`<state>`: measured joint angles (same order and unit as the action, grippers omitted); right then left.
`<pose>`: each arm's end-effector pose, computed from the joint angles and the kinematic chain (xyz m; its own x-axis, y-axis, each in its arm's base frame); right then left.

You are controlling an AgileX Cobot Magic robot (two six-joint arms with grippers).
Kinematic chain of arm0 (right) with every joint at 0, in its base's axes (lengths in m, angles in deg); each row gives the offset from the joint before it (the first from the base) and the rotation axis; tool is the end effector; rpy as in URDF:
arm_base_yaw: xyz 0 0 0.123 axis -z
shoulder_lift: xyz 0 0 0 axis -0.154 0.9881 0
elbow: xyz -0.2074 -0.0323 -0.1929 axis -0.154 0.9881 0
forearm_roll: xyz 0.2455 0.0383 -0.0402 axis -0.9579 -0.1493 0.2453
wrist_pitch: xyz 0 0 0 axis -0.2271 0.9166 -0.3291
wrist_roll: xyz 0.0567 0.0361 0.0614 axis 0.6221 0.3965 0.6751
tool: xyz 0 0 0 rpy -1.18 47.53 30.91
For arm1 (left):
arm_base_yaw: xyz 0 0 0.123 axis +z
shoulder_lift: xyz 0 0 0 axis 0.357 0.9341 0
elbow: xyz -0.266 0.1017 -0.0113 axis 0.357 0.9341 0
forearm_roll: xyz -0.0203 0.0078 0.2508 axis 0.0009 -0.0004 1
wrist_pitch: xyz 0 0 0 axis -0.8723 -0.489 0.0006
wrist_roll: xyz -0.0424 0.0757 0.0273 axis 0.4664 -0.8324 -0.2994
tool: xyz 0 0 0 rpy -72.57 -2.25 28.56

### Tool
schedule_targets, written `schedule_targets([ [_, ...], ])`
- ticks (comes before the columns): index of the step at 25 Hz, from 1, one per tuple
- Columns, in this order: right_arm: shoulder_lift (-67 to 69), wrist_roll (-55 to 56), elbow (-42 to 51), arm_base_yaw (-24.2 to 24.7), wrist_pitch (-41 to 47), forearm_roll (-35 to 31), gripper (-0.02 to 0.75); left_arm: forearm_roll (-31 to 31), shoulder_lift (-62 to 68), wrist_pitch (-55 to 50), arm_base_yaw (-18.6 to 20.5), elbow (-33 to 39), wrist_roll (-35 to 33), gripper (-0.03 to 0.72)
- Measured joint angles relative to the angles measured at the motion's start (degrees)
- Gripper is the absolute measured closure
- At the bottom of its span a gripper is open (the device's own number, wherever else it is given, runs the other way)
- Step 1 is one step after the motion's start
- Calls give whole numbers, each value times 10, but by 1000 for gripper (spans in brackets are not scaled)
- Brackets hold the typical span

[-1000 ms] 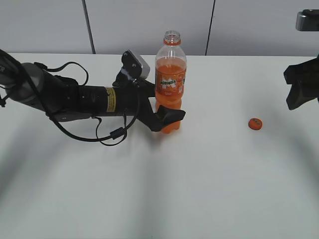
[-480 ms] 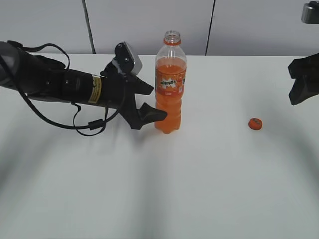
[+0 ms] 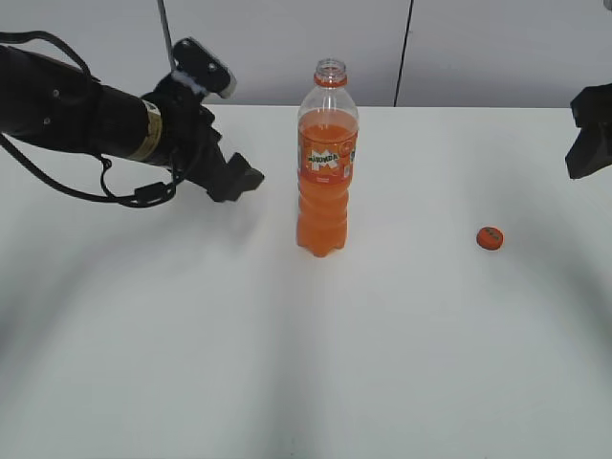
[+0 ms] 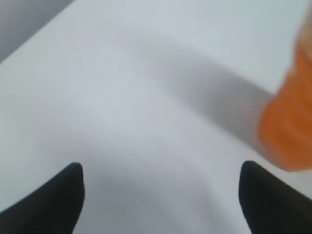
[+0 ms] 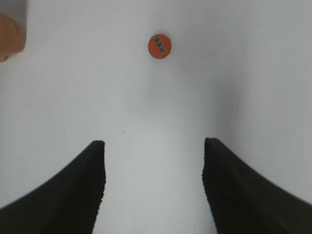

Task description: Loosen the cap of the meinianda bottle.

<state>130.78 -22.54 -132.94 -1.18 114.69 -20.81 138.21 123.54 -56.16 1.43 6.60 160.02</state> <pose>0.2733 0.0497 0.2939 -0.9090 -0.1000 -0.4047 -0.1254 0.9914 0.0368 0.3855 -0.1633 0.1624 -0.3442 0.5736 -0.7433 0.7446 0.6490 0.1560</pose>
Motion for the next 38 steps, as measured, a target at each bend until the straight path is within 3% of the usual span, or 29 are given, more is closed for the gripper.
schedule_targets([
  [6,-9,0,0,0,0,-16,266,-7,-35,-247,2,0,52,134],
  [9,-13,0,0,0,0,-23,266,-76,-43,-369,11,0,-15,163],
  [13,-14,0,0,0,-1,-26,266,-315,-43,-459,38,-8,-291,190],
  [16,-14,-1,0,0,-1,-26,266,-513,-43,-549,59,-31,-449,198],
  [23,-14,-1,0,0,-1,-13,266,-838,-43,-794,100,-126,-694,200],
  [30,-14,-9,-65,0,31,15,266,-886,-101,-857,106,-148,-724,203],
  [38,-15,-29,-127,0,142,21,266,-940,-213,-862,107,-148,-724,203],
])
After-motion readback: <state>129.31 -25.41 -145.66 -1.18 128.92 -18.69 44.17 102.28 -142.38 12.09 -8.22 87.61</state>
